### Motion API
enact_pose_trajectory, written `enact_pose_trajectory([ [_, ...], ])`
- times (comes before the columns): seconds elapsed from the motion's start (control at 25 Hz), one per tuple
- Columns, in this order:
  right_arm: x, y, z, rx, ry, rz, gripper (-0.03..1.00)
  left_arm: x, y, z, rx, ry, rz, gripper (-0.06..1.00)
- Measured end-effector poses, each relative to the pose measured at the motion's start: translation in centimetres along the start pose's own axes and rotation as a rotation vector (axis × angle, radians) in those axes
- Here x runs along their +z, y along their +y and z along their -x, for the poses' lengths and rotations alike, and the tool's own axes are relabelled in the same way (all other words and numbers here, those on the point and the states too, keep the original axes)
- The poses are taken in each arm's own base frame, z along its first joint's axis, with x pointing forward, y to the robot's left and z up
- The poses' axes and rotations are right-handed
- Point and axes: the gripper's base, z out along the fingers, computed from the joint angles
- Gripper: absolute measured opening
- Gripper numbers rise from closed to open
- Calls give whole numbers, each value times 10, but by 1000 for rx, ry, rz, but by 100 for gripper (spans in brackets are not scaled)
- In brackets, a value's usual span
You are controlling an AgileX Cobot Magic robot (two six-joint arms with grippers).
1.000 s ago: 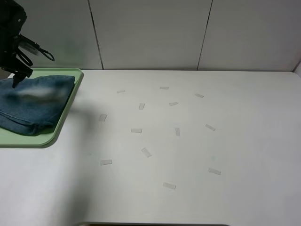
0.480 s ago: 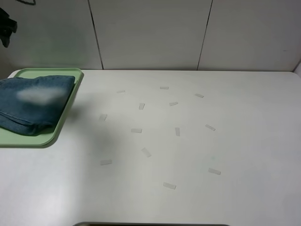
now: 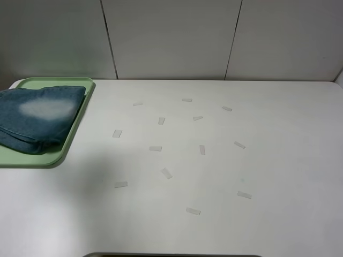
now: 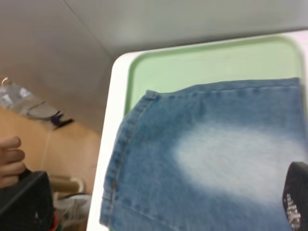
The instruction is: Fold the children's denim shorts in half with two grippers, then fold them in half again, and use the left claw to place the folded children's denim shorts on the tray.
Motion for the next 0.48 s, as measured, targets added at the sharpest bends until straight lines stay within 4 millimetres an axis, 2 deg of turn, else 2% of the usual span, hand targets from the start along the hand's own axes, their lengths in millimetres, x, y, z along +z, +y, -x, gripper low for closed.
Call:
enact_pose_trajectory([
  [0.2, 0, 0, 0, 0, 0, 0, 69, -60, 3, -36, -81, -76, -4, 95],
  [0.48, 0, 0, 0, 0, 0, 0, 69, -135, 3, -97, -209, -226, -17, 95],
])
